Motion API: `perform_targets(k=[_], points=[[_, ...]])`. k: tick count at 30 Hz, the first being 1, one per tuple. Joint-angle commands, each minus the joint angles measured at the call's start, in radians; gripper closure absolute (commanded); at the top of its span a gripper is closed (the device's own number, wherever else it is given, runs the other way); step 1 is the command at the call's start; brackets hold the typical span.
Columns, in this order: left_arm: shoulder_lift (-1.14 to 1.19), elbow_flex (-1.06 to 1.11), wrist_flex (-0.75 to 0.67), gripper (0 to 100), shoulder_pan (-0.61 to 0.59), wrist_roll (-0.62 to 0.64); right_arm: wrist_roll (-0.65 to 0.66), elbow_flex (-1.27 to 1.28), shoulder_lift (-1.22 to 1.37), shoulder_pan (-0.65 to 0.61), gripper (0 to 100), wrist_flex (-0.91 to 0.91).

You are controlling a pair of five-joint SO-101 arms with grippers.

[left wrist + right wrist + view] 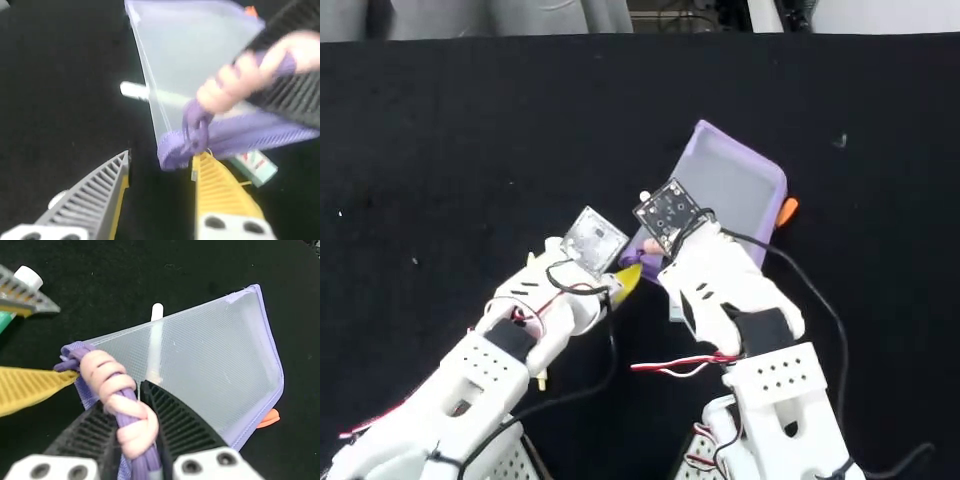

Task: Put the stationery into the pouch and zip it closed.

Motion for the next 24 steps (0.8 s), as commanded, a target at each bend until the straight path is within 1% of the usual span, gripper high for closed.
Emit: perform_targets(k=[1, 3, 6, 9, 11, 13, 17, 19, 21, 24], points=[[0.135, -0.107, -0.018, 79, 0.004, 0.002, -0.005, -0.041, -0.031, 0.020, 98.8, 0.005], [0.204, -0.143, -0.018, 79, 0.002, 0.002, -0.005, -0.041, -0.031, 0.020, 98.8, 0.005], [0.281, -0.196, -0.020, 79, -0.031, 0.008, -0.005, -0.041, -0.031, 0.020, 98.8, 0.005], [0.321, -0.239, -0.020, 79, -0.061, 0.009, -0.005, -0.041, -0.031, 0.020, 98.8, 0.005], [0.325, -0.246, -0.020, 79, -0.059, 0.009, -0.005, -0.041, -0.031, 0.020, 98.8, 0.005], [0.325, -0.249, -0.020, 83, -0.050, 0.009, -0.005, -0.041, -0.031, 0.020, 98.8, 0.003], [0.325, -0.245, -0.020, 98, -0.018, 0.009, -0.005, -0.042, -0.031, 0.020, 98.8, 0.005], [0.327, -0.240, -0.018, 95, -0.007, 0.009, -0.005, -0.044, -0.031, 0.021, 98.8, 0.005], [0.325, -0.232, -0.018, 97, -0.007, 0.005, -0.005, -0.044, -0.031, 0.023, 98.8, 0.006], [0.325, -0.231, -0.018, 97, -0.008, 0.006, -0.003, -0.045, -0.031, 0.025, 98.8, 0.006]])
